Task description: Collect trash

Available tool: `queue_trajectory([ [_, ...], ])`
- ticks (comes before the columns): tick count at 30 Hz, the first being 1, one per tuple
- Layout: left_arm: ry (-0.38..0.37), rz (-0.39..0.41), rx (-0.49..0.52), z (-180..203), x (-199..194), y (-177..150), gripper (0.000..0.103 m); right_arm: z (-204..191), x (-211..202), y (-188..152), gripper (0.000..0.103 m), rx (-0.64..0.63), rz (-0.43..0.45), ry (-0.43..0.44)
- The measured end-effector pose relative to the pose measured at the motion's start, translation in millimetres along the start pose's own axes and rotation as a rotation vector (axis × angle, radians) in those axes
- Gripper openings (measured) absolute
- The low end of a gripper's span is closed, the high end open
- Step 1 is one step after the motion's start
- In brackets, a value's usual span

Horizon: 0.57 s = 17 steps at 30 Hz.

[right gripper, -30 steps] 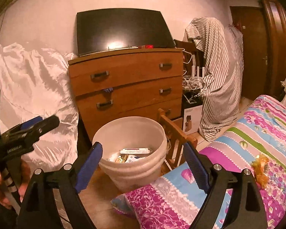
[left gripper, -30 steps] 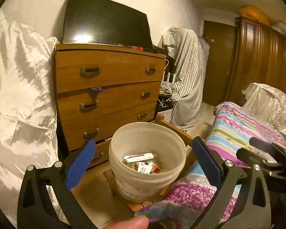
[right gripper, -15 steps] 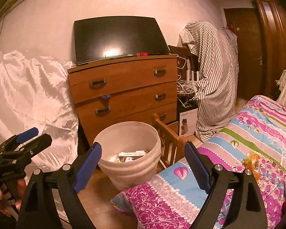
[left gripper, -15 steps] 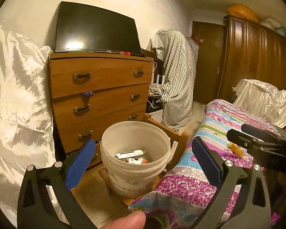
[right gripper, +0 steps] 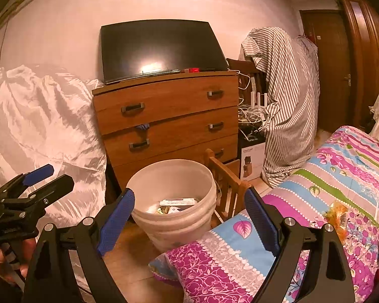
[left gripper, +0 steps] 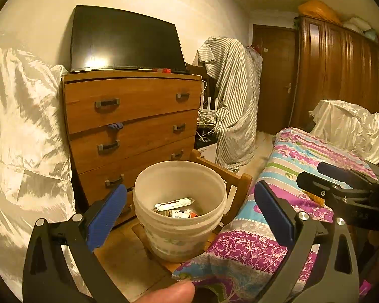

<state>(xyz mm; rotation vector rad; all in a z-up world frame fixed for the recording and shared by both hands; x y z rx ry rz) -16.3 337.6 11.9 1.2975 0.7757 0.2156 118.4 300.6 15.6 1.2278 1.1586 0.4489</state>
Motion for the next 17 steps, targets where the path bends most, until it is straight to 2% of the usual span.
queue_trajectory([
  [17, 0.061, -0.032, -0.024, -16.0, 10.1, 2.2, 0.097, -3.5, 10.4, -2.8, 0.092, -0.008, -0.015, 0.022],
])
Point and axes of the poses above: each gripper's, at about its wrist camera, not at the fingertips, and x roughly the way its jaws point, z to its right, y to its top, the point moved 1 cm from there along x, roughly the way its jaws point
